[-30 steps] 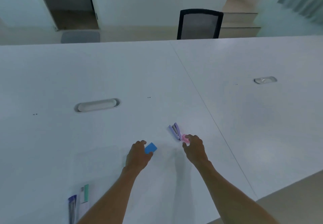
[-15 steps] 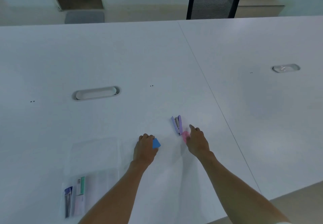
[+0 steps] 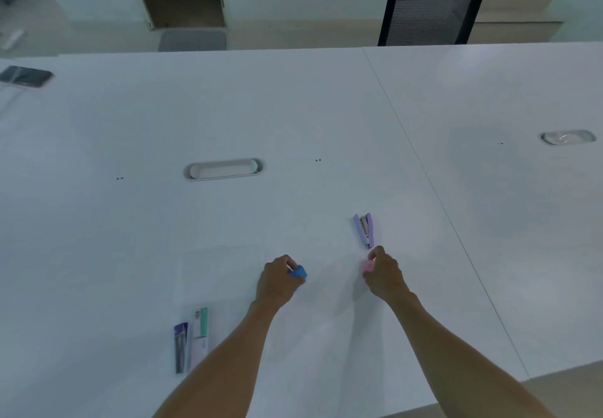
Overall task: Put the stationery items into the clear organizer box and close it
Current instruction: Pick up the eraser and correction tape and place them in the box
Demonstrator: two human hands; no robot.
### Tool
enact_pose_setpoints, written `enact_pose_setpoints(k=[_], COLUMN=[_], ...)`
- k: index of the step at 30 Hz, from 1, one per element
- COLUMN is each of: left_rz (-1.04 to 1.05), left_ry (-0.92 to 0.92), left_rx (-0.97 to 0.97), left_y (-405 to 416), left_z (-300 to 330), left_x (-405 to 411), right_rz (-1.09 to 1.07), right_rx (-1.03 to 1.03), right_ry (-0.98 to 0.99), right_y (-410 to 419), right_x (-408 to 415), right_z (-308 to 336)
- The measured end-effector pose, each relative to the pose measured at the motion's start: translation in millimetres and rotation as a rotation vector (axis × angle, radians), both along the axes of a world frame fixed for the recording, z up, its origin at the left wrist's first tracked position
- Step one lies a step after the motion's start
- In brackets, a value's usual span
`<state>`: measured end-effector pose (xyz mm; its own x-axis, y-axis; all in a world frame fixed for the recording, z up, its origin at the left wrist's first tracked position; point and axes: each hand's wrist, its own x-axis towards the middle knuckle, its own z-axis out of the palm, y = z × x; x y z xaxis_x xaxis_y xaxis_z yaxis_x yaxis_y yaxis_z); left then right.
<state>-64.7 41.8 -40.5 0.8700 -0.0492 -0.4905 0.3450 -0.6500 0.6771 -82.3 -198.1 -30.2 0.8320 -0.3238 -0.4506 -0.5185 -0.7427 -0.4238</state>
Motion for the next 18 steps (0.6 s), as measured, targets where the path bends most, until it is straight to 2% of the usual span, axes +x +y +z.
enact_pose_setpoints(k=[7,11,18], left_rz=[-0.084,-0.103,-0.105], left_ry=[-0.06,0.007,0.157], left_rx=[-0.12,-0.129,-0.066], left_y=[67,108,158], left_z=[32,48,51], left_x=[-7,-17,-47], right_rz=[-0.01,0.087,0.149], right_rx=[0.21,0.296,0.332], right_ry=[0.014,0.016,0.012], right_y=[65,107,188], right_x=[3,7,-13], right_z=[30,37,63])
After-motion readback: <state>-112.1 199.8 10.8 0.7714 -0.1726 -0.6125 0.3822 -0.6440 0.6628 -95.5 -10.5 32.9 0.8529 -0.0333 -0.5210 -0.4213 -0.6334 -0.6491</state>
